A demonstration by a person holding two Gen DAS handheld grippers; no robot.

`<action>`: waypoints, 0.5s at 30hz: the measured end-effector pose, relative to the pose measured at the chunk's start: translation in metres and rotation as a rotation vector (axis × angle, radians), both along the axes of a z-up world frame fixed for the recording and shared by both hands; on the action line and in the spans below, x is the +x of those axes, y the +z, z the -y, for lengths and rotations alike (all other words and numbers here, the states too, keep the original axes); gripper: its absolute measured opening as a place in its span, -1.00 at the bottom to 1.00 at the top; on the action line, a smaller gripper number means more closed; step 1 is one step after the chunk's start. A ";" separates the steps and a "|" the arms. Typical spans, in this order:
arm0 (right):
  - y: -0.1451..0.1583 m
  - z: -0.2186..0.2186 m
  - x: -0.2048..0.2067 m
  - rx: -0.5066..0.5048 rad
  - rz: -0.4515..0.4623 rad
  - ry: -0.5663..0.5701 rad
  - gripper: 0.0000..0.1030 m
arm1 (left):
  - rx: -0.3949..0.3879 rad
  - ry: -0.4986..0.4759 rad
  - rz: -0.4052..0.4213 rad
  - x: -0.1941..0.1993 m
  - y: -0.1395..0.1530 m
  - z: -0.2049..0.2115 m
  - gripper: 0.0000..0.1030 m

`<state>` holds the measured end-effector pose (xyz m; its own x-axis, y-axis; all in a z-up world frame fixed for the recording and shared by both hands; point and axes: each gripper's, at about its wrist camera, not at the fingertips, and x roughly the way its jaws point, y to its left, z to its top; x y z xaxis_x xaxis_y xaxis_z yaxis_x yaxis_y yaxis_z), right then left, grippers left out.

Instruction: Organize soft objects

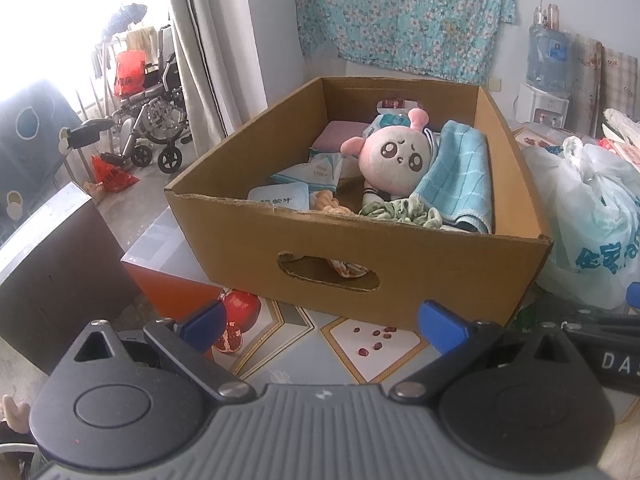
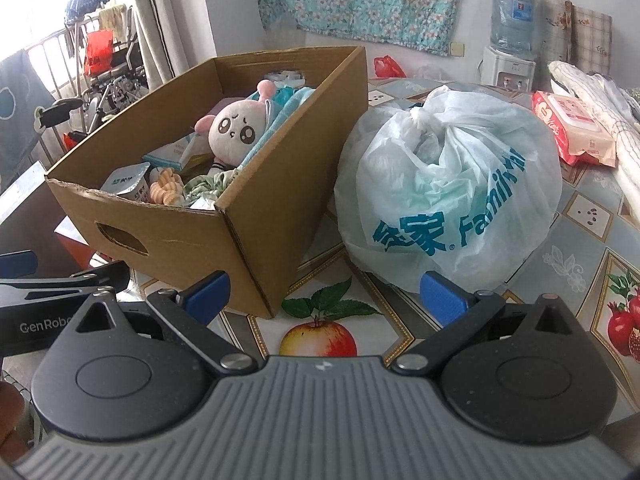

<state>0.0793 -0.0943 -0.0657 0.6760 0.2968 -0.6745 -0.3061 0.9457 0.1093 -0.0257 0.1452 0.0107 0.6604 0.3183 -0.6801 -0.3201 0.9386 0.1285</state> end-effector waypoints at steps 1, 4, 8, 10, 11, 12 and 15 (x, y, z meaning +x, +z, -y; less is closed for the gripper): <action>0.000 -0.001 0.001 -0.002 -0.002 0.001 0.97 | 0.000 0.001 -0.002 0.000 0.000 0.000 0.99; -0.001 -0.003 0.002 -0.004 -0.006 0.004 0.97 | -0.002 0.005 -0.005 0.001 -0.001 -0.002 0.99; -0.001 -0.005 0.003 -0.007 -0.006 0.007 0.97 | -0.003 0.007 -0.007 0.002 -0.001 -0.003 0.99; -0.002 -0.005 0.004 -0.007 -0.008 0.007 0.97 | -0.004 0.009 -0.007 0.002 -0.001 -0.003 0.99; -0.002 -0.005 0.004 -0.007 -0.007 0.008 0.97 | -0.005 0.009 -0.007 0.002 -0.001 -0.004 0.99; -0.002 -0.005 0.004 -0.007 -0.007 0.008 0.97 | -0.004 0.009 -0.008 0.002 -0.001 -0.004 0.99; -0.002 -0.006 0.004 -0.008 -0.007 0.009 0.97 | -0.005 0.010 -0.008 0.002 -0.002 -0.004 0.99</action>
<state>0.0835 -0.0883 -0.0673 0.6682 0.2976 -0.6818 -0.3140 0.9437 0.1042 -0.0238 0.1490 0.0092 0.6520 0.3215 -0.6867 -0.3282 0.9361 0.1266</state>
